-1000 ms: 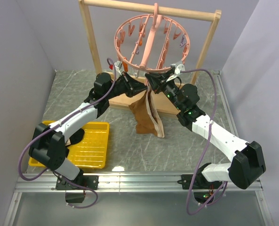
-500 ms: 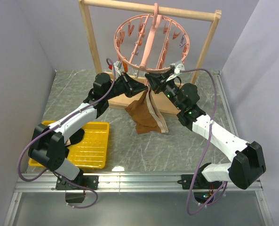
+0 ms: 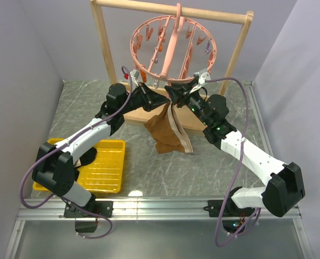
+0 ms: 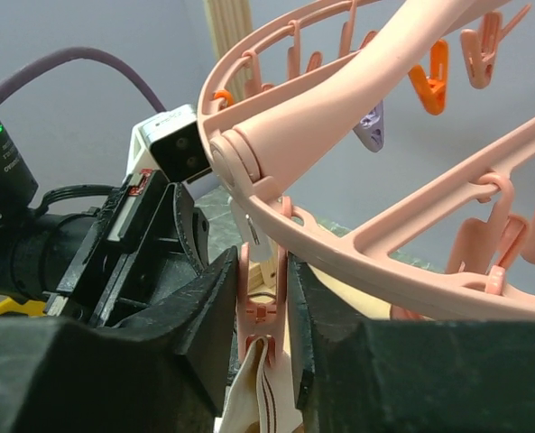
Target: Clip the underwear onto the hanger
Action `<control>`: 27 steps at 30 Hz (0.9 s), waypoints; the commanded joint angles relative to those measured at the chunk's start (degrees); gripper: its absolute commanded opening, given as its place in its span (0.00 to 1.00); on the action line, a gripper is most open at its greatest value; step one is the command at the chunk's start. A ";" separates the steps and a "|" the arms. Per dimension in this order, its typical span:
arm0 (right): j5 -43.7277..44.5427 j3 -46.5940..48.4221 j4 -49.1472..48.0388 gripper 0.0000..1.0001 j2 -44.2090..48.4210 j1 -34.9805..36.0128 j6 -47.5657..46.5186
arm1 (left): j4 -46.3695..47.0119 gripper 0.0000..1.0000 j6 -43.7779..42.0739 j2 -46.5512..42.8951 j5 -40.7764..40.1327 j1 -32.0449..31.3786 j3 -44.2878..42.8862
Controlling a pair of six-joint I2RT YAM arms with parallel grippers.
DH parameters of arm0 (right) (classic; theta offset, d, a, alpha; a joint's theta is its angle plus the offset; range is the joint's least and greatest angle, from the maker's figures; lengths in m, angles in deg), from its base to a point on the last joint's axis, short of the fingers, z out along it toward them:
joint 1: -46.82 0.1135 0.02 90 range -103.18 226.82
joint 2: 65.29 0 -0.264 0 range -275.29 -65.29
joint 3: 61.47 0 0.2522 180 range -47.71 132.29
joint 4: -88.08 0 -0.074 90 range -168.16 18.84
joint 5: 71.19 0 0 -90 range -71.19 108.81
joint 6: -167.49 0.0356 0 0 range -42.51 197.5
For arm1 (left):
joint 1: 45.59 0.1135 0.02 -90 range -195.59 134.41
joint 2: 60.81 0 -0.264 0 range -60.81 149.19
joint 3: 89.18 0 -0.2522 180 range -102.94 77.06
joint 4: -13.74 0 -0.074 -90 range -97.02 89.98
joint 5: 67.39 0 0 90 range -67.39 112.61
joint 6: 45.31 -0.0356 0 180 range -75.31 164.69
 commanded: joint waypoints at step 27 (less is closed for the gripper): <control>-12.36 -2.05 11.60 0.73 8.03 -1.09 0.89 | -4.23 0.37 -10.67 -6.80 -5.15 0.50 -0.62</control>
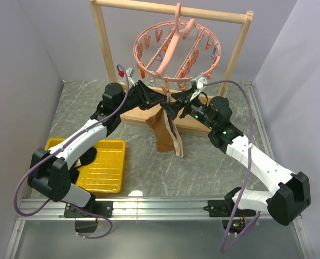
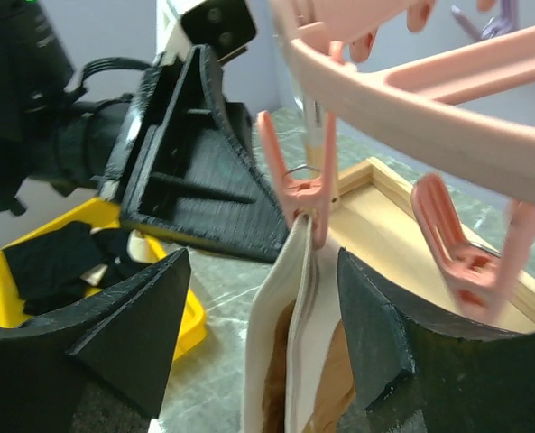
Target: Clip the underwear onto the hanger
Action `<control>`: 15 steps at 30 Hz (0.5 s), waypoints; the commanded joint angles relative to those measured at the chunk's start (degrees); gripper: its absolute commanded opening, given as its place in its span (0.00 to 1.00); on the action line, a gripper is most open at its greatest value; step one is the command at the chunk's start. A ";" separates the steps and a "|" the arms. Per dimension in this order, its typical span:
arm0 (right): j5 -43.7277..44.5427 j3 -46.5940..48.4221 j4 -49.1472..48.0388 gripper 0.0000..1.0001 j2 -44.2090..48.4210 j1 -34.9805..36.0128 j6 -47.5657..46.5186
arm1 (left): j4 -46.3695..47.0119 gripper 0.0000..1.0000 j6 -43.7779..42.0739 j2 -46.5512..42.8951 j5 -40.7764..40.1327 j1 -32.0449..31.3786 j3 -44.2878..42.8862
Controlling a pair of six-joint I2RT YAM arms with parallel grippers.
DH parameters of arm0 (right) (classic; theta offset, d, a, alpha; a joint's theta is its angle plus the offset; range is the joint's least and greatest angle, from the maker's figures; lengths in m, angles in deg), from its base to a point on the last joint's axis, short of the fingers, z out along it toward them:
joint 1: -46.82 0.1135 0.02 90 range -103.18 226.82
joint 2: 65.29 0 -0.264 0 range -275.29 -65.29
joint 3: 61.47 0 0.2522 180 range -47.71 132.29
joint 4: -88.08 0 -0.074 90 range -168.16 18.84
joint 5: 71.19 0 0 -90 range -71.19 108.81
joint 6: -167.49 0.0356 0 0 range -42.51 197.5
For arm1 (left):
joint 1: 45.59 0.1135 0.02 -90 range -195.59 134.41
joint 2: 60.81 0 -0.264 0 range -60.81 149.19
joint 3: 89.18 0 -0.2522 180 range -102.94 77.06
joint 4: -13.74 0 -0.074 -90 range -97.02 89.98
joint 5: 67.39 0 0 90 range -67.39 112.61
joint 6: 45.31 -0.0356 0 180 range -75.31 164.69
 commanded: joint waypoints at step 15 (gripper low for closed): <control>-5.39 -6.95 7.74 0.74 15.48 -1.05 0.11 | -7.38 0.62 -10.25 -13.14 -3.66 2.67 6.71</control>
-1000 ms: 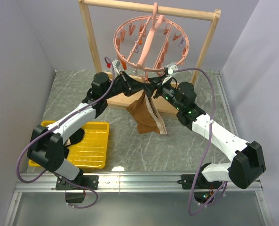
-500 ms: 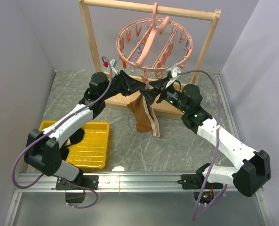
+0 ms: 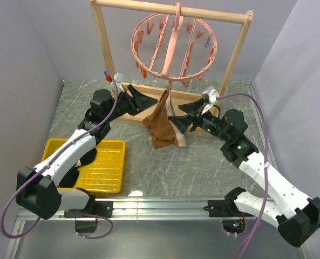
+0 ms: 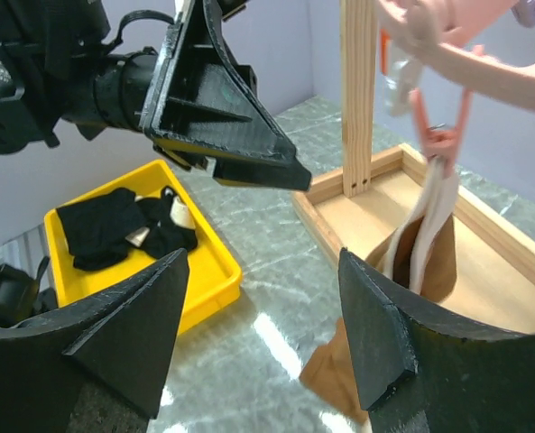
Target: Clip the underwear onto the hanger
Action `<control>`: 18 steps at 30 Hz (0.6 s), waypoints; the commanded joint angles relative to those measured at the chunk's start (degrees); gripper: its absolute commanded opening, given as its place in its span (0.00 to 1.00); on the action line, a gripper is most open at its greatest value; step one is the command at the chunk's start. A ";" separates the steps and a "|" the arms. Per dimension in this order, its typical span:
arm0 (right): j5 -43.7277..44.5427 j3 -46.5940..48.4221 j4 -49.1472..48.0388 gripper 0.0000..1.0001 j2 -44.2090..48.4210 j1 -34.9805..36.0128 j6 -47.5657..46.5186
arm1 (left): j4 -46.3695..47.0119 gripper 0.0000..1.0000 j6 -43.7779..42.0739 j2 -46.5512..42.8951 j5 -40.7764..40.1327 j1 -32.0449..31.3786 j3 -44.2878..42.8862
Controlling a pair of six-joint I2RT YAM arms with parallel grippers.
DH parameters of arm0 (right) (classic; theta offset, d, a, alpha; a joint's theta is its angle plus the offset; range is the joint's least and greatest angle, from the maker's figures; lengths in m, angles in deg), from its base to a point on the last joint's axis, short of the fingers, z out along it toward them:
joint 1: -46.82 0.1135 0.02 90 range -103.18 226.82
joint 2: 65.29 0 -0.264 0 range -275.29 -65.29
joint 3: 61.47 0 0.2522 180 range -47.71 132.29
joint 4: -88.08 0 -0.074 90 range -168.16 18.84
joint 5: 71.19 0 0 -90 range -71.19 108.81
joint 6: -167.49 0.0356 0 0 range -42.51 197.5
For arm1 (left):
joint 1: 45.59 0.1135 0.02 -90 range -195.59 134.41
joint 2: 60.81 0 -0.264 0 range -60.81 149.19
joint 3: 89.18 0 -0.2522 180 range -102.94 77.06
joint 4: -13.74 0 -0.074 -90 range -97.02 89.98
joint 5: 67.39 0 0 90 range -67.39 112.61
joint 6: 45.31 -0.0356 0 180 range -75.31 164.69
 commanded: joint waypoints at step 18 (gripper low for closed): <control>-1.10 -10.44 3.26 0.71 12.54 -13.90 0.41 | -0.98 0.77 -16.94 -7.31 4.95 2.69 3.50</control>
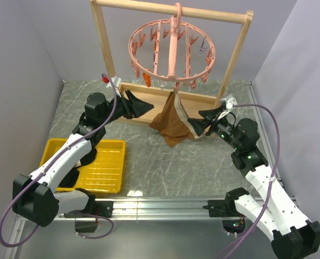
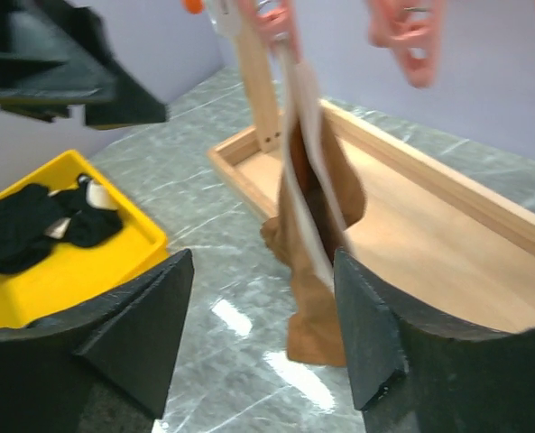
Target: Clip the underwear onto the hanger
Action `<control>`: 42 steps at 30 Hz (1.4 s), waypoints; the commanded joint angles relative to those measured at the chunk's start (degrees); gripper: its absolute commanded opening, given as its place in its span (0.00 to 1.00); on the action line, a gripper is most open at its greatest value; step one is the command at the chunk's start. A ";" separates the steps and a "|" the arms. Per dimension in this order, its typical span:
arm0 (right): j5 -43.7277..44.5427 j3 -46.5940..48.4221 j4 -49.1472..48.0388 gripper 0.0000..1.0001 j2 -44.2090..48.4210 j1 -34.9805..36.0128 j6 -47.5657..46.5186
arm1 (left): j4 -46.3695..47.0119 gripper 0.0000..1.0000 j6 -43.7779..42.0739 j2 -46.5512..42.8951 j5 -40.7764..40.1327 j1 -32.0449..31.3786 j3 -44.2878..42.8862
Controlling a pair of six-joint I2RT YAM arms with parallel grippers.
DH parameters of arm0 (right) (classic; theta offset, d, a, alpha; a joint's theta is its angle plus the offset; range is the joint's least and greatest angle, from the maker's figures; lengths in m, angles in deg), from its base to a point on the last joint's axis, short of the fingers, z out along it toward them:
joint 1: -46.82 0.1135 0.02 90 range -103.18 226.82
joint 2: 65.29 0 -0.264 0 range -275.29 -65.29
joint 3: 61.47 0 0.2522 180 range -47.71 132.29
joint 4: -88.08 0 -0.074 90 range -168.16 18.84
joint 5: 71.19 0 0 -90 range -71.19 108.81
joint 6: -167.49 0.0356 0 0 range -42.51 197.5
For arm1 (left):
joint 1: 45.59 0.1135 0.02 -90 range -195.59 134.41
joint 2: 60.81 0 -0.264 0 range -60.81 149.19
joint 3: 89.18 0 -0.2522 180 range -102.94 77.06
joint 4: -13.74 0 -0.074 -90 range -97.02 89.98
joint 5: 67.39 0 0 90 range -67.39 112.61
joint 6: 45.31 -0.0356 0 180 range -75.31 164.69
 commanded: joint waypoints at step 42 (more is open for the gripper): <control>-15.76 9.78 -22.99 0.54 -21.63 -13.53 -13.51 | 11.23 0.47 -14.29 13.93 -7.55 6.13 -19.11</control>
